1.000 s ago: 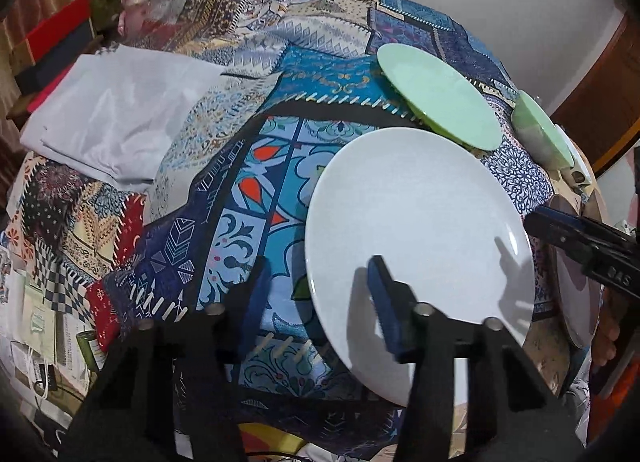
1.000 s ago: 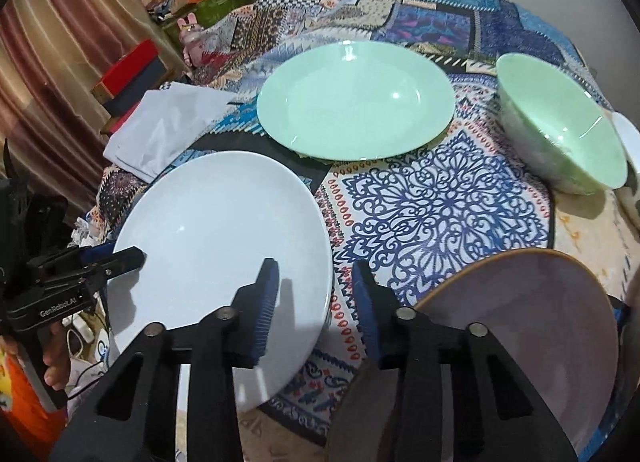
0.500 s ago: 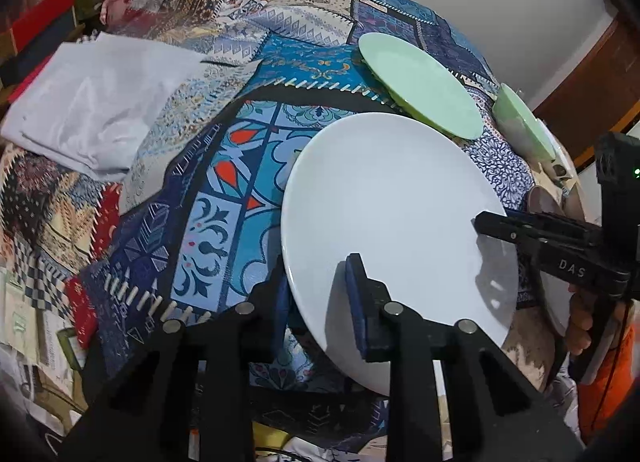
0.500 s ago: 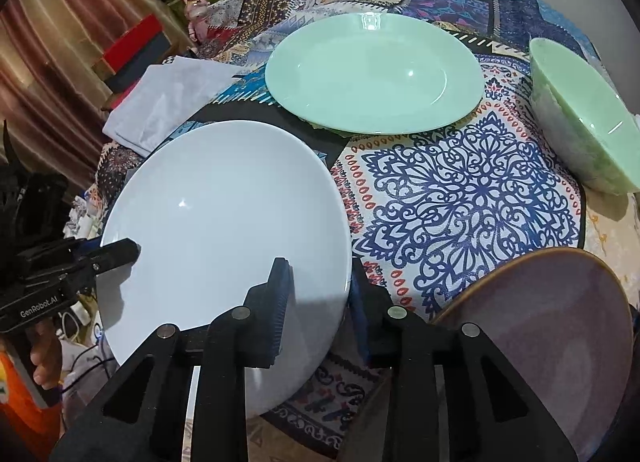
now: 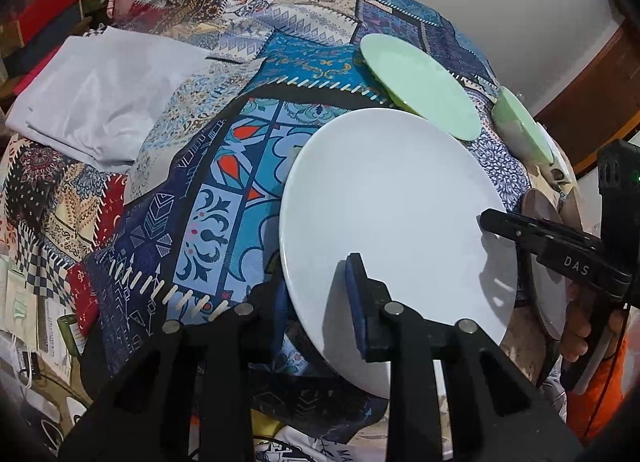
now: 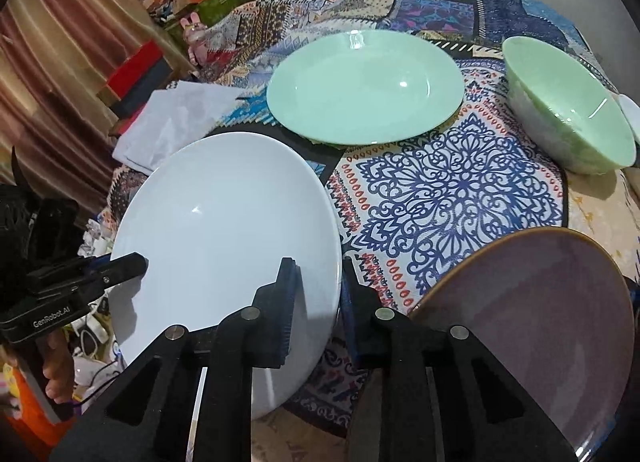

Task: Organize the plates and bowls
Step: 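Grasp the white plate rim with the left tool while the right tool grips it too, then carry the white plate with both tools and lower it onto the dark purple plate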

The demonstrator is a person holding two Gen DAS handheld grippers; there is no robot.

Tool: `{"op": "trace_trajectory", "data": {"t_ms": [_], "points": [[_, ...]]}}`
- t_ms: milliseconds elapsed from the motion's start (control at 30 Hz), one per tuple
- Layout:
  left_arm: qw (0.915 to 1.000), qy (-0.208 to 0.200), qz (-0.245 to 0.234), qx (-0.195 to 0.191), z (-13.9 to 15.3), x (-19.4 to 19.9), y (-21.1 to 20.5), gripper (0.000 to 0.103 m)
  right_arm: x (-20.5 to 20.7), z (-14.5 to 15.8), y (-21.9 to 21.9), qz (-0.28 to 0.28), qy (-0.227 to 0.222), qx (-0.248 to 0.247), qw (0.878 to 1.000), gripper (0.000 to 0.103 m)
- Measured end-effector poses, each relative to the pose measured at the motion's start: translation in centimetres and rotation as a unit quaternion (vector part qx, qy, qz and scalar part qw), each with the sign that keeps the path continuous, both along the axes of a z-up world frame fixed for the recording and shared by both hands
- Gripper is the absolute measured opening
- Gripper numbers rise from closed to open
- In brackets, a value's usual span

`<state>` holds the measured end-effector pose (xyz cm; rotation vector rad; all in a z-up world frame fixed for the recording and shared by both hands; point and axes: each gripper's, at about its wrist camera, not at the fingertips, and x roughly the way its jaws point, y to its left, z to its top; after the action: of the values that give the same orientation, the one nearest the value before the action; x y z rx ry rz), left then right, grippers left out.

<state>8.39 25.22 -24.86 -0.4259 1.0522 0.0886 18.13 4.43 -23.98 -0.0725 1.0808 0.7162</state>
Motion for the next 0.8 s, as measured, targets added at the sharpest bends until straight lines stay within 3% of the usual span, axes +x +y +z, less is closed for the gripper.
{"op": "trace_trajectory", "data": {"t_ms": [800], "points": [[0.9968,-0.064,-0.044,0.016,6.9,0.4,-6.5,0.027,-2.1,5.6,-8.3,-0.069,-0.067,0.032,0.995,0.018]]}}
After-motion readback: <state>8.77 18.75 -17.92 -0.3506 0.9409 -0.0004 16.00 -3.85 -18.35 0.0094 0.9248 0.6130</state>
